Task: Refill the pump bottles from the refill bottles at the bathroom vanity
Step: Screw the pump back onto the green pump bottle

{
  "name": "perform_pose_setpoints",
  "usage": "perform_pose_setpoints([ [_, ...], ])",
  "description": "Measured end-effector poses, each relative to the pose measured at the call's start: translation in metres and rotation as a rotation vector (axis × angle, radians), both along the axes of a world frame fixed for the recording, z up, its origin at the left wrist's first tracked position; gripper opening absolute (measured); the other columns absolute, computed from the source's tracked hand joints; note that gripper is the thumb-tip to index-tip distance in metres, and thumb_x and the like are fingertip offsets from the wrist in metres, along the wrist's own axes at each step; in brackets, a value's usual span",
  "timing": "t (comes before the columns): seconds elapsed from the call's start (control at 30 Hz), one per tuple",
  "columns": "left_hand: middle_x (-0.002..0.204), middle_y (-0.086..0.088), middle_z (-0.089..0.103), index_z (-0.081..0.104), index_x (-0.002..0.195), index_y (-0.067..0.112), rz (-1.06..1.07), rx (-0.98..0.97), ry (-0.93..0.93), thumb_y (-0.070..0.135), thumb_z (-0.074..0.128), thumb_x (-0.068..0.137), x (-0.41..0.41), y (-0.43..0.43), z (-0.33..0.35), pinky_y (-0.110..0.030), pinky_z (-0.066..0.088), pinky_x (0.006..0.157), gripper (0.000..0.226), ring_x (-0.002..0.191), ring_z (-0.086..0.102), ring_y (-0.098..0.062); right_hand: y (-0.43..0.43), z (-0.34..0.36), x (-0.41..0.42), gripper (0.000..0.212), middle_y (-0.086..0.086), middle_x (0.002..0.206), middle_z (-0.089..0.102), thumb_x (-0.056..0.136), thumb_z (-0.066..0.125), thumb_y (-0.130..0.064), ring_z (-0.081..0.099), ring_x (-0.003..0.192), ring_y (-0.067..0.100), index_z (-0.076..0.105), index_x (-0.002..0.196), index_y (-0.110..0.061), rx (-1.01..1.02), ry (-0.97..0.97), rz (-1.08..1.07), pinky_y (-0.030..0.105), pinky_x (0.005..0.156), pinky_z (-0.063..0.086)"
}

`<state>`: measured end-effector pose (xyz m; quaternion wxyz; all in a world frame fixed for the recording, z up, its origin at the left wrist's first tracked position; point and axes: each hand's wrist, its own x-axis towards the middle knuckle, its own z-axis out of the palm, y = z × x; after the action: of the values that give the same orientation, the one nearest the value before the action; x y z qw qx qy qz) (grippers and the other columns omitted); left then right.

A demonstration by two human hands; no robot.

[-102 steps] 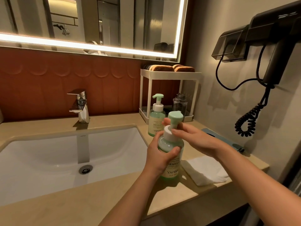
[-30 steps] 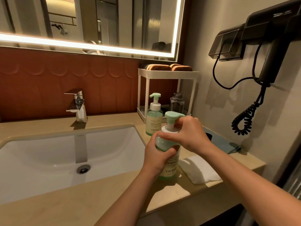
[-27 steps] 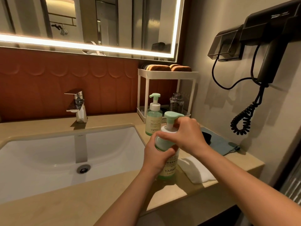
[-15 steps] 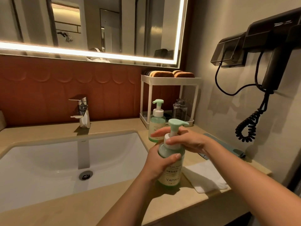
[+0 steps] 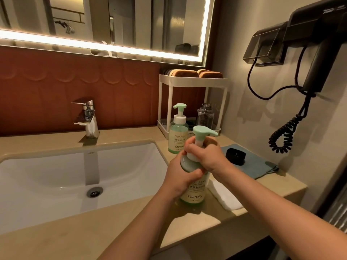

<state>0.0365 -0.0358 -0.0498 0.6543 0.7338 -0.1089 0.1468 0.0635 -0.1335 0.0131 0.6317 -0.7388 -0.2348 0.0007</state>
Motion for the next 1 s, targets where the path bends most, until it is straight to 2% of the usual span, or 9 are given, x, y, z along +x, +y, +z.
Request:
perform_pose_setpoints([
  [0.2, 0.109, -0.001, 0.064, 0.052, 0.121, 0.02, 0.058, 0.014, 0.004, 0.006, 0.072, 0.074, 0.001, -0.002, -0.001, -0.044, 0.049, 0.096, 0.053, 0.106, 0.06, -0.018, 0.007, -0.007, 0.0, 0.007, 0.005, 0.093, 0.066, 0.077, 0.066, -0.021, 0.06, 0.095, 0.019, 0.063, 0.071, -0.022, -0.034, -0.01, -0.209, 0.037, 0.087, 0.047],
  [0.3, 0.113, -0.001, 0.063, 0.049, 0.124, 0.023, 0.073, 0.011, 0.0, 0.013, 0.073, 0.075, 0.003, -0.003, -0.003, -0.043, 0.049, 0.096, 0.055, 0.108, 0.059, -0.018, -0.002, -0.003, 0.002, 0.016, 0.001, 0.104, 0.063, 0.08, 0.063, -0.04, 0.058, 0.102, 0.017, 0.063, 0.087, -0.026, -0.19, 0.036, -0.112, 0.036, 0.09, 0.046],
  [0.4, 0.11, 0.006, 0.062, 0.047, 0.121, 0.028, 0.088, 0.017, 0.0, 0.022, 0.074, 0.075, 0.008, -0.004, -0.003, -0.033, 0.049, 0.09, 0.054, 0.105, 0.058, -0.012, -0.015, 0.008, 0.003, 0.011, -0.006, 0.105, 0.061, 0.089, 0.056, -0.035, 0.056, 0.099, 0.007, 0.058, 0.099, -0.029, -0.183, 0.104, 0.089, 0.024, 0.082, 0.044],
  [0.53, 0.102, 0.015, 0.057, 0.044, 0.114, 0.031, 0.118, 0.025, 0.006, 0.019, 0.072, 0.078, 0.019, -0.006, 0.002, -0.018, 0.043, 0.076, 0.047, 0.097, 0.055, -0.005, -0.025, 0.013, 0.019, 0.026, -0.014, 0.105, 0.059, 0.092, 0.053, -0.031, 0.054, 0.096, -0.001, 0.056, 0.116, -0.022, -0.225, 0.077, 0.129, 0.016, 0.074, 0.042],
  [0.6, 0.101, 0.013, 0.057, 0.044, 0.114, 0.03, 0.138, 0.016, 0.008, 0.019, 0.071, 0.079, 0.025, -0.006, 0.002, -0.019, 0.043, 0.075, 0.046, 0.097, 0.055, -0.008, -0.028, 0.014, 0.028, 0.039, -0.011, 0.115, 0.059, 0.09, 0.056, -0.035, 0.053, 0.106, 0.002, 0.054, 0.125, -0.019, -0.264, 0.063, 0.122, 0.02, 0.084, 0.043],
  [0.67, 0.105, 0.009, 0.057, 0.045, 0.117, 0.027, 0.16, -0.003, 0.013, 0.023, 0.072, 0.079, 0.033, -0.007, 0.001, -0.025, 0.045, 0.079, 0.047, 0.101, 0.055, -0.011, -0.033, 0.015, 0.04, 0.038, -0.004, 0.121, 0.059, 0.089, 0.058, -0.035, 0.053, 0.113, 0.011, 0.056, 0.123, -0.018, -0.284, 0.047, 0.1, 0.027, 0.09, 0.044],
  [0.77, 0.113, 0.005, 0.057, 0.044, 0.123, 0.026, 0.178, -0.012, 0.033, 0.033, 0.073, 0.077, 0.046, -0.005, 0.001, -0.037, 0.047, 0.09, 0.055, 0.108, 0.054, -0.015, -0.043, 0.014, 0.056, 0.019, -0.004, 0.112, 0.061, 0.092, 0.054, -0.027, 0.055, 0.104, 0.011, 0.06, 0.11, -0.024, -0.294, 0.012, 0.065, 0.021, 0.081, 0.045],
  [0.9, 0.113, 0.008, 0.056, 0.042, 0.12, 0.029, 0.24, 0.001, 0.039, 0.038, 0.071, 0.077, 0.068, -0.003, 0.003, -0.039, 0.046, 0.092, 0.053, 0.11, 0.053, -0.016, -0.05, 0.009, 0.084, 0.019, 0.0, 0.107, 0.064, 0.093, 0.052, -0.017, 0.058, 0.102, 0.014, 0.063, 0.108, -0.017, -0.23, -0.014, -0.08, 0.018, 0.07, 0.042],
  [1.0, 0.118, 0.007, 0.054, 0.039, 0.123, 0.03, 0.282, 0.009, 0.048, 0.041, 0.07, 0.077, 0.083, -0.002, 0.002, -0.044, 0.044, 0.097, 0.056, 0.114, 0.051, -0.016, -0.046, 0.002, 0.113, 0.033, 0.004, 0.122, 0.058, 0.089, 0.059, -0.022, 0.053, 0.108, 0.016, 0.055, 0.122, -0.016, -0.17, -0.037, -0.282, 0.024, 0.08, 0.043],
])
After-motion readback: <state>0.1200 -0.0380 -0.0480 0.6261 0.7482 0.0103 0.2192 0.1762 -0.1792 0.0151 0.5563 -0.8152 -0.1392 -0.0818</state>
